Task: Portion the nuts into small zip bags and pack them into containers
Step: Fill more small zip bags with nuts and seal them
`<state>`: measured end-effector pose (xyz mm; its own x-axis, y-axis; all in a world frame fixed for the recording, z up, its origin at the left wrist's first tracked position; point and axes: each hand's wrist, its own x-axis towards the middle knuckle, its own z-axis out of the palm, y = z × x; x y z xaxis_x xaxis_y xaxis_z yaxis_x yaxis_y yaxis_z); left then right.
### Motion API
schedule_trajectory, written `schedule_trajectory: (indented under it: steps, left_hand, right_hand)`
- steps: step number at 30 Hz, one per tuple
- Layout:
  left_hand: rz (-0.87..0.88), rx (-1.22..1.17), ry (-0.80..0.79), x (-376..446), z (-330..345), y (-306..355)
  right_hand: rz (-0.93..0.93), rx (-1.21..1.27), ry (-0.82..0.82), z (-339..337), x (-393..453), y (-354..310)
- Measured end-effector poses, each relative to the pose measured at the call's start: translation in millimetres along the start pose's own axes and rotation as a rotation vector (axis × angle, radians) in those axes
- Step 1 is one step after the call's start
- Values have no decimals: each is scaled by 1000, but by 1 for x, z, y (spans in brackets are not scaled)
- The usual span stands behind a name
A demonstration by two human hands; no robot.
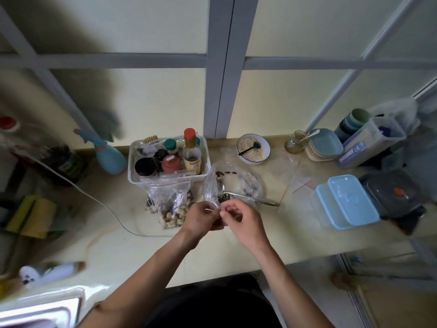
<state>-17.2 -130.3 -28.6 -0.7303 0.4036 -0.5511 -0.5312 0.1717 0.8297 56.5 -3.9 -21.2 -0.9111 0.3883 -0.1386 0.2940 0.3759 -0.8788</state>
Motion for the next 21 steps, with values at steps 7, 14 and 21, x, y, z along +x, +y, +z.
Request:
schedule_trajectory:
  steps: [7,14,21]
  left_hand:
    - [108,92,-6,5,-9,-4]
    - [124,243,0,-2,-1,-15]
    - [109,202,20,-1,21,-21]
  right_hand:
    - [168,39,-86,-7,6,0]
    - [211,-8,53,-33,8,22]
    - [244,24,-305,-39,7,33]
